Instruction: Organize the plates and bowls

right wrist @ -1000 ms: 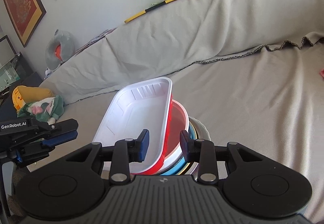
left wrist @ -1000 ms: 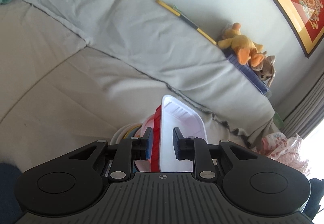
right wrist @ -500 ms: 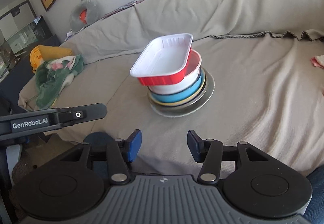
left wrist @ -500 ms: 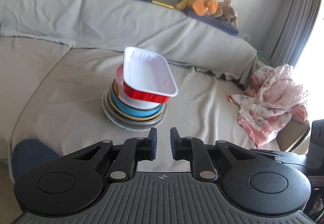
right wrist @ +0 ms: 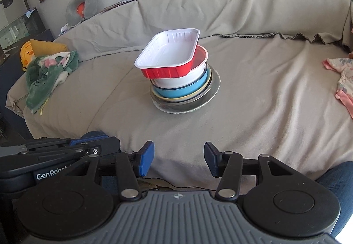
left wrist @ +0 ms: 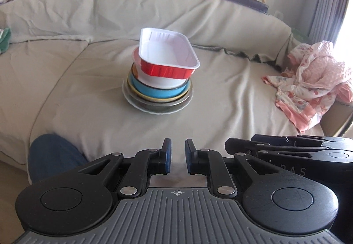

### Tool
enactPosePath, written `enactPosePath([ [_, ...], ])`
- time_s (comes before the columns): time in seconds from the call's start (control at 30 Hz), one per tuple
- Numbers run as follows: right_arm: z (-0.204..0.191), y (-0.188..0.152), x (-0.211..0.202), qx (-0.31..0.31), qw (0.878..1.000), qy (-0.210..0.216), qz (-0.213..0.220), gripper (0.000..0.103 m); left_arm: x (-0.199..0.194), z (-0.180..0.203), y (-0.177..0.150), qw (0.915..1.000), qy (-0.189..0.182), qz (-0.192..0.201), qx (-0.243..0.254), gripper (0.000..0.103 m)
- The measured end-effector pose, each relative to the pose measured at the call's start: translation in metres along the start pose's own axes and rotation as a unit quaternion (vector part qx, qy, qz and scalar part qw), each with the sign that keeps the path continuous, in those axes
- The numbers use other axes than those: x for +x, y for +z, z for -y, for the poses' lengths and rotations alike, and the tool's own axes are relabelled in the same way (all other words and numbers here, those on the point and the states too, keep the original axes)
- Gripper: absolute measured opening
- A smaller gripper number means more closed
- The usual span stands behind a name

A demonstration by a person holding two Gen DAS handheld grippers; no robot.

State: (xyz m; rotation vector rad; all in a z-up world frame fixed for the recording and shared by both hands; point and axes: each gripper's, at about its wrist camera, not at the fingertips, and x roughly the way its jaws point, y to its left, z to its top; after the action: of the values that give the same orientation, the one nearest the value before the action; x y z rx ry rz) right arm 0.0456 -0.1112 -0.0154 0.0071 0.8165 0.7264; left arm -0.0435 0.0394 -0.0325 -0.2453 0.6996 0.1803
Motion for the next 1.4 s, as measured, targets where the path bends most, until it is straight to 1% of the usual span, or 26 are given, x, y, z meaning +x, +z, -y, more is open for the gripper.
enactPosePath([
  [0.1, -0.001, -0.001, -0.001, -0.003, 1.000, 0.001, 0.003, 0.050, -0.005, 0.002, 0.000, 0.9999, 0.001, 0.012, 0.007, 0.016],
  [0.5, -0.004, 0.001, 0.000, -0.011, 1.000, 0.003, -0.001, 0.050, -0.014, 0.009, 0.002, 0.9989, 0.016, 0.034, 0.027, 0.016],
  [1.4, -0.004, 0.002, 0.001, -0.010, 1.000, 0.004, -0.003, 0.050, -0.011, 0.006, 0.001, 0.9993, 0.014, 0.026, 0.021, 0.016],
])
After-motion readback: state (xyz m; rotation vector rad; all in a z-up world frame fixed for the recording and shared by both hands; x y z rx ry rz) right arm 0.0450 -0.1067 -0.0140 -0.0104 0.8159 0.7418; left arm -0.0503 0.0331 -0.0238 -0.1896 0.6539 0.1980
